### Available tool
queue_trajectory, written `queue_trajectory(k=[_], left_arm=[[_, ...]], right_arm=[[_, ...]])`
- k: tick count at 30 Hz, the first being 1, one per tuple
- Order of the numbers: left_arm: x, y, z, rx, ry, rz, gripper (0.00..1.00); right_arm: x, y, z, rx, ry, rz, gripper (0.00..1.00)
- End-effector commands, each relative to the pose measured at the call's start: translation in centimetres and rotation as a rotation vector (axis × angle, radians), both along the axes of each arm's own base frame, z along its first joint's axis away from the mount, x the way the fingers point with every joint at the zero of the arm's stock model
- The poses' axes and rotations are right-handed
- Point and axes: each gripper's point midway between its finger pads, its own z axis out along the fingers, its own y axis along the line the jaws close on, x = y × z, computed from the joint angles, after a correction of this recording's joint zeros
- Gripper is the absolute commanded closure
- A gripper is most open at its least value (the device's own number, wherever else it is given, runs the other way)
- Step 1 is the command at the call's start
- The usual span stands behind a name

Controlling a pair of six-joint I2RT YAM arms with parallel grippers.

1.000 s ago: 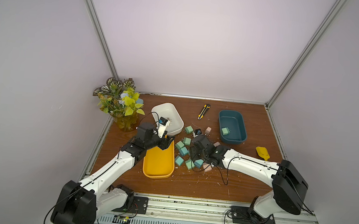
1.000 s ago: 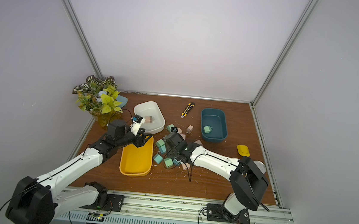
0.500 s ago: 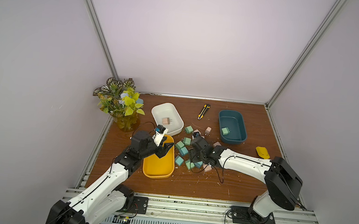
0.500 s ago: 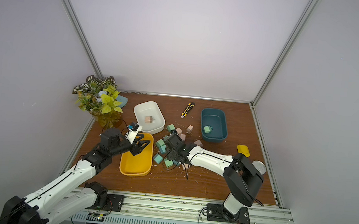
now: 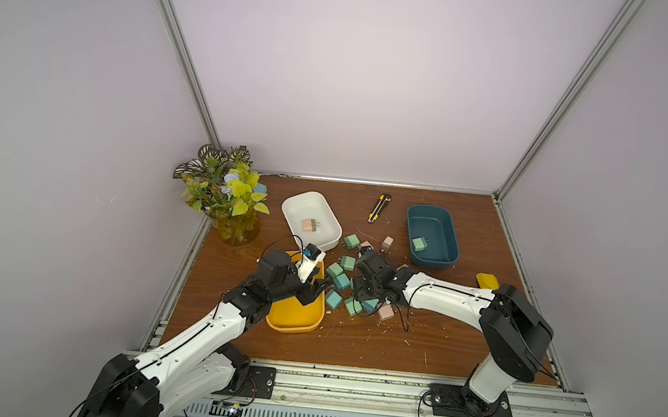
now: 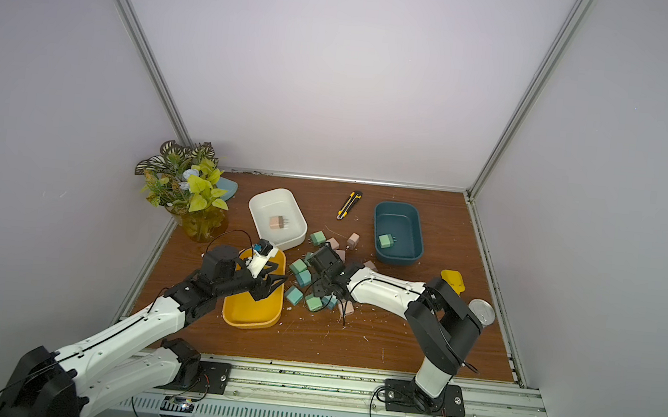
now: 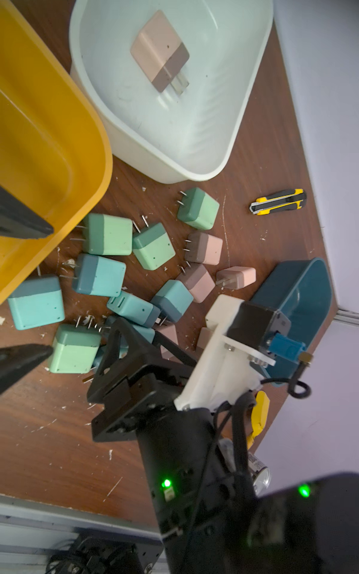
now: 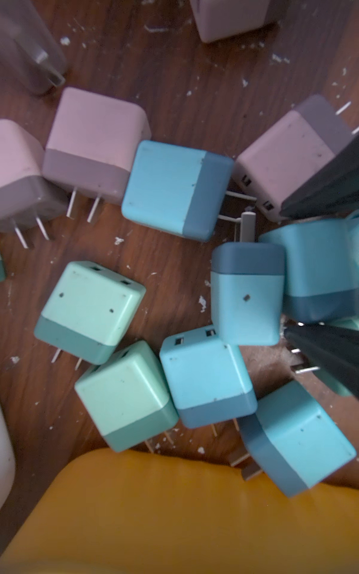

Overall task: Place the plugs by color into the storage box
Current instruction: Pick up the plug from the center of the board.

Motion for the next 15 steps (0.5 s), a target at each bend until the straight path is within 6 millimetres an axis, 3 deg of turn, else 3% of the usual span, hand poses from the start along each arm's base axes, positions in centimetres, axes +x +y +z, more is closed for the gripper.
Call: queue_trajectory(k=[1,9,15], left_arm=[[0.3,-0.2,0.1,0.028,-0.013,-0.01,0.44],[0.2,-0.2,-0.2,0.031,-0.006,-0.013,0.44],[0.2,-0.4,0.3,0.006,-0.005,-0.011,0.44]], right_arm=[[0.5,1.2,1.2,0.05,-0.006,0.002,0.43],[0.2,1.0,1.6,0.043,0.006,0.008,0.5],[0.4,0.8,3.4,0.061,-0.027,0.001,0.52]])
